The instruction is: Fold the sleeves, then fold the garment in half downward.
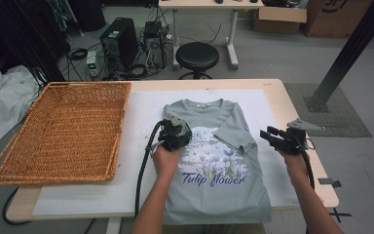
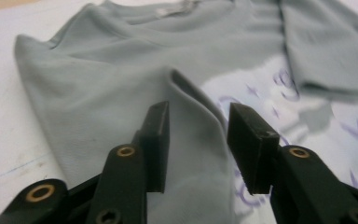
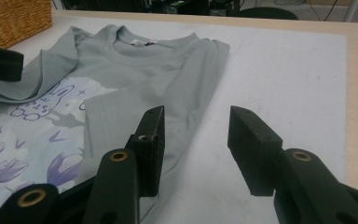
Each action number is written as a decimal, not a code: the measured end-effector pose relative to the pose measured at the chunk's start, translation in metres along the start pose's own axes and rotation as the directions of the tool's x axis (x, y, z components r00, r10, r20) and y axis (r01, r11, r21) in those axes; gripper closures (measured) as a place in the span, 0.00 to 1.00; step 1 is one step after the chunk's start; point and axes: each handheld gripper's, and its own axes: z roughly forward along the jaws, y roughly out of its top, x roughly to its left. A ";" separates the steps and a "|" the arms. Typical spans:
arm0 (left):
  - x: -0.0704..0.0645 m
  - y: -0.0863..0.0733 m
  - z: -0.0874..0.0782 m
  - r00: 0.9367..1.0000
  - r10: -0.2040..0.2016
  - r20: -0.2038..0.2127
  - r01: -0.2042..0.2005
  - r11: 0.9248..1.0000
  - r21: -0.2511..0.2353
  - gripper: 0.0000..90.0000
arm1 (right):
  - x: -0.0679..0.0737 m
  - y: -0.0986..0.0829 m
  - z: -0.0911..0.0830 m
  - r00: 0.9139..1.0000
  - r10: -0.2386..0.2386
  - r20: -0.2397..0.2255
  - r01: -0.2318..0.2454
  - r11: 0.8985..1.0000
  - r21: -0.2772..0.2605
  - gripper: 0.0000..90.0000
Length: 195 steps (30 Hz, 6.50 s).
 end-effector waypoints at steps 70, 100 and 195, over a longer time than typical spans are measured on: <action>0.018 -0.028 -0.035 0.986 0.077 -0.146 -0.084 0.996 -0.043 0.37 | 0.000 -0.003 -0.033 0.993 -0.079 0.091 0.084 0.995 -0.052 0.24; 0.024 -0.029 -0.073 0.994 -0.103 -0.048 0.079 0.932 -0.353 0.17 | 0.004 0.003 -0.028 0.994 -0.061 0.088 0.068 0.995 -0.079 0.16; 0.096 0.053 -0.013 0.930 -0.301 0.210 0.321 0.944 -0.073 0.95 | -0.022 0.081 0.117 0.992 0.101 -0.070 -0.093 0.989 0.113 0.97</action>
